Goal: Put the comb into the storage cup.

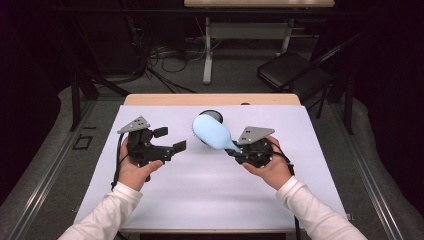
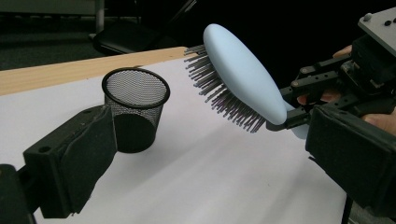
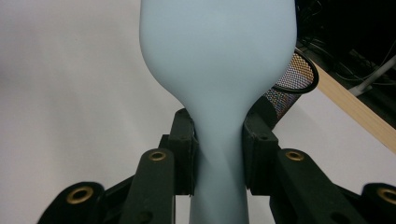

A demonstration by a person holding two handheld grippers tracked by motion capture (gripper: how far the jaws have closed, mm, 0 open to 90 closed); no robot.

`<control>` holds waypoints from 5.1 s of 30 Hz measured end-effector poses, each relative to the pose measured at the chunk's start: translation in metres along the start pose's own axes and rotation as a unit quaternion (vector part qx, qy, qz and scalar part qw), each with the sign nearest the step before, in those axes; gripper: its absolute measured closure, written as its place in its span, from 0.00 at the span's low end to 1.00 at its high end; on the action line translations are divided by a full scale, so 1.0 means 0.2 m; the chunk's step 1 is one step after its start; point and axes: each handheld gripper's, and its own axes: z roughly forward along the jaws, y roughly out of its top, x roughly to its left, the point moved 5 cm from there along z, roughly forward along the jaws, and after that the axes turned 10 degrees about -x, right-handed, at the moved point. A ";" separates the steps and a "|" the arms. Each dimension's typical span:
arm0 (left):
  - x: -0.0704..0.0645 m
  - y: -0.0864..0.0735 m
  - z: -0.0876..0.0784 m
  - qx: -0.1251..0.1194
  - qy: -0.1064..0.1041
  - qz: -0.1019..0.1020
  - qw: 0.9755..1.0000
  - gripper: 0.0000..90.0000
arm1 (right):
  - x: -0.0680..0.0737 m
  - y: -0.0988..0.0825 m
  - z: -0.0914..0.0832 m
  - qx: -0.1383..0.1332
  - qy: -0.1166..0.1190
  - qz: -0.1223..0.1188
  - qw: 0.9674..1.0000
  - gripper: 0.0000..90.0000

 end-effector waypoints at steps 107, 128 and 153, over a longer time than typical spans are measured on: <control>-0.09 0.11 0.33 0.029 -0.053 -0.091 0.994 0.09 | 0.08 0.03 0.04 -0.078 -0.027 0.002 0.997 0.76; -0.09 0.11 0.34 0.020 -0.067 -0.109 0.992 0.20 | 0.09 0.03 0.05 -0.083 -0.027 0.000 0.996 0.76; -0.06 0.09 0.32 0.029 -0.060 -0.124 0.990 0.39 | 0.10 0.00 0.06 -0.082 -0.024 0.003 0.996 0.76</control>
